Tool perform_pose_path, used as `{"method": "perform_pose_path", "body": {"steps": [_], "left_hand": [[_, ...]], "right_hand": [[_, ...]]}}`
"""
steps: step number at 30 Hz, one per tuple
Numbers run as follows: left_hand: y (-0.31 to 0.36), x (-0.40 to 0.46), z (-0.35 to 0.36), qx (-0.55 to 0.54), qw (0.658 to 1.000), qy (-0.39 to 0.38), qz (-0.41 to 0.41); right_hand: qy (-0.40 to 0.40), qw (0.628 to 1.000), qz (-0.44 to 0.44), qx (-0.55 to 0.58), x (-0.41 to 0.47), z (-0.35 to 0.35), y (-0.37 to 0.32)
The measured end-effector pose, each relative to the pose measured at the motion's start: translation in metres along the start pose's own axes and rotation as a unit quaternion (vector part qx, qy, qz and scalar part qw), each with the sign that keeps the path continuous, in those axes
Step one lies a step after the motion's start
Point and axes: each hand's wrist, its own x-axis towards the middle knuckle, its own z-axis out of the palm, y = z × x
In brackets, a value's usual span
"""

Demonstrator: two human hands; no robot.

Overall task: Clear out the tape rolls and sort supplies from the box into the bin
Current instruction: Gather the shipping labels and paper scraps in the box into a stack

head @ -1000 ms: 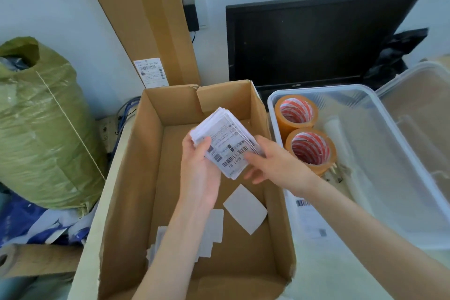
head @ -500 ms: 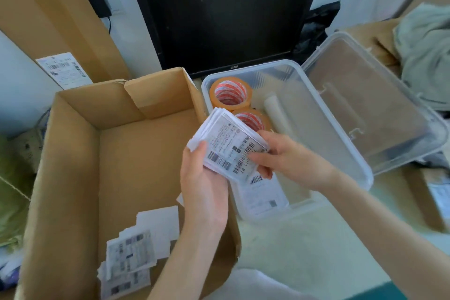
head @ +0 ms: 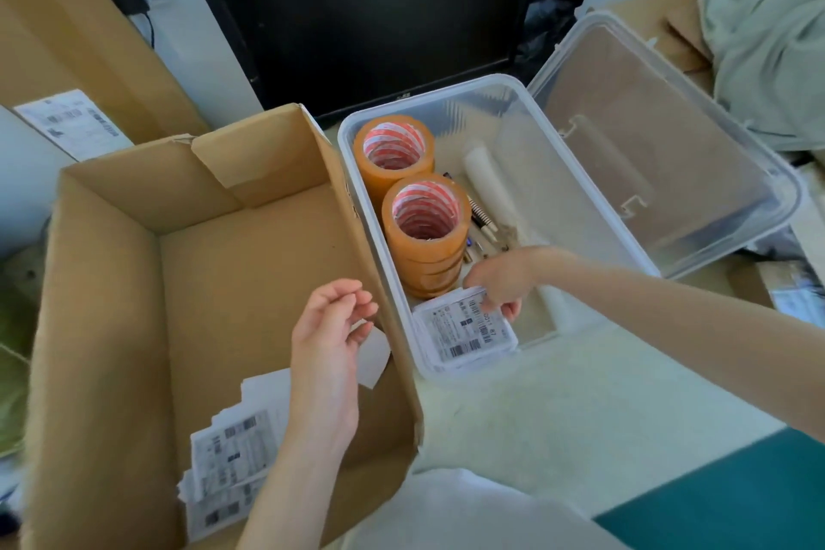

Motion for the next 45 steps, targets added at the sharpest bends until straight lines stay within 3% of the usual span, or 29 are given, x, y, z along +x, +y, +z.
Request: {"method": "perform_pose_path", "body": {"steps": [5, 9, 13, 16, 21, 25, 27, 33, 35, 38, 40, 43, 45], "left_hand": [[-0.006, 0.003, -0.013, 0.02, 1.0, 0.019, -0.011], [-0.011, 0.009, -0.019, 0.047, 0.998, 0.033, -0.018], [-0.007, 0.018, -0.029, 0.111, 0.994, 0.024, -0.005], [-0.008, 0.036, -0.043, 0.223, 0.974, 0.021, 0.006], [-0.048, 0.087, -0.074, 0.515, 0.855, -0.015, -0.055], [-0.083, 0.097, -0.075, 0.679, 0.732, -0.026, -0.038], [-0.092, 0.097, -0.072, 0.705, 0.709, -0.008, -0.026], [-0.093, 0.107, -0.081, 0.654, 0.749, -0.056, -0.091], [-0.085, 0.105, -0.087, 0.602, 0.793, -0.067, -0.064], [-0.049, 0.093, -0.096, 0.435, 0.896, -0.081, -0.035], [-0.016, 0.079, -0.104, 0.345, 0.934, -0.09, -0.028], [0.027, 0.059, -0.122, 0.274, 0.951, -0.145, -0.006], [0.049, 0.048, -0.133, 0.301, 0.934, -0.193, 0.016]], "right_hand": [[-0.02, 1.0, -0.013, 0.002, 0.012, 0.009, 0.001], [0.07, 0.997, -0.036, -0.018, -0.009, 0.005, 0.006], [0.143, 0.983, -0.077, 0.085, -0.035, 0.007, 0.004], [0.209, 0.945, -0.149, 0.204, -0.054, 0.007, -0.013], [0.259, 0.885, -0.238, 0.305, -0.073, 0.009, -0.061], [0.256, 0.879, -0.261, 0.306, -0.067, 0.014, -0.087], [0.255, 0.882, -0.263, 0.296, -0.062, 0.016, -0.096], [0.24, 0.889, -0.253, 0.296, -0.055, 0.018, -0.108], [0.239, 0.884, -0.249, 0.316, -0.055, 0.018, -0.111], [0.253, 0.871, -0.239, 0.346, -0.053, 0.02, -0.118], [0.289, 0.852, -0.233, 0.369, -0.05, 0.023, -0.125], [0.347, 0.826, -0.22, 0.385, -0.043, 0.028, -0.138], [0.338, 0.841, -0.214, 0.364, -0.038, 0.03, -0.15]]}}
